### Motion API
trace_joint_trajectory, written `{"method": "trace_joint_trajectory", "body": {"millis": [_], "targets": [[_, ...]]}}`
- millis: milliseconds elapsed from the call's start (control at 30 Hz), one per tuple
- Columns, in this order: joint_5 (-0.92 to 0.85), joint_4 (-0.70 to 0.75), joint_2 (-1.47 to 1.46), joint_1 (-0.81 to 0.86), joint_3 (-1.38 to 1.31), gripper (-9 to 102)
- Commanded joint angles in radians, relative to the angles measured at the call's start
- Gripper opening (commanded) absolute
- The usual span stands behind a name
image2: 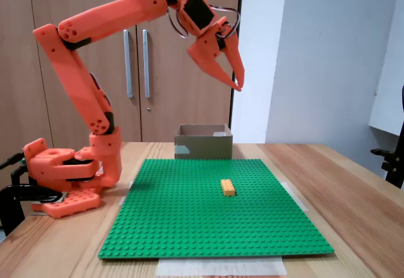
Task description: Pick the red lego block and put it in the box.
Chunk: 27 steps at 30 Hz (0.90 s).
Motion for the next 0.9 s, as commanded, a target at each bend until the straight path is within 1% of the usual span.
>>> {"method": "trace_joint_trajectory", "body": {"millis": [0, 167, 200, 367, 867], "targets": [[-0.003, 0.000, 0.074, 0.035, -0.029, -1], [-0.006, -0.029, 0.135, 0.087, 0.025, -1], [-0.017, -0.067, 0.175, 0.127, 0.072, -1], [-0.015, -0.083, 0.189, 0.186, 0.078, -1], [0.005, -0.100, 0.204, 0.166, 0.098, -1]]}}
